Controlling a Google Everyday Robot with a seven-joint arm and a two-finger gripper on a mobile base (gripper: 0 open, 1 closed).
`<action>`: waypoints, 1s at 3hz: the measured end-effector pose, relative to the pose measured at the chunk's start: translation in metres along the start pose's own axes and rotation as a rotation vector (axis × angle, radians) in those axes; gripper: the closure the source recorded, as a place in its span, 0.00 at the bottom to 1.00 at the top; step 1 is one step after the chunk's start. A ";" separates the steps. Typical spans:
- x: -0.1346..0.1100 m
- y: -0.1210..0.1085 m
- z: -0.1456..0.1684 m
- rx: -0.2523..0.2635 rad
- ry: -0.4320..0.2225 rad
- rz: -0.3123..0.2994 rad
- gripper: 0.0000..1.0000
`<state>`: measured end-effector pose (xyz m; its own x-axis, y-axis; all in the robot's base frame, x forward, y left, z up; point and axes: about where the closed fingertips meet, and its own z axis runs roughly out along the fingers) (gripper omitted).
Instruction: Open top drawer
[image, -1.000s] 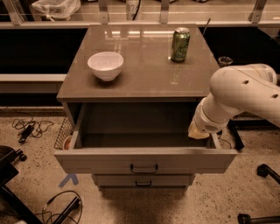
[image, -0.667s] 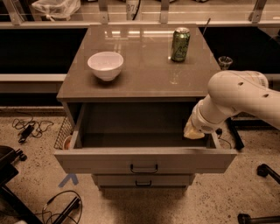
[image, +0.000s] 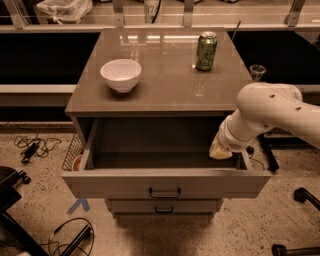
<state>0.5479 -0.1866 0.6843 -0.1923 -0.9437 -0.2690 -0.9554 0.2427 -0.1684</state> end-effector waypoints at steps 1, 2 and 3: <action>0.009 -0.016 0.027 -0.033 -0.026 0.023 1.00; 0.018 -0.015 0.045 -0.059 -0.055 0.047 1.00; 0.016 0.010 0.042 -0.080 -0.047 0.062 1.00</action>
Offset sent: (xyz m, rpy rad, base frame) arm 0.0195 -0.0169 -0.0676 0.1238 0.0797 -0.0383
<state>0.5446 -0.1896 0.6388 -0.2429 -0.9152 -0.3216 -0.9571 0.2802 -0.0744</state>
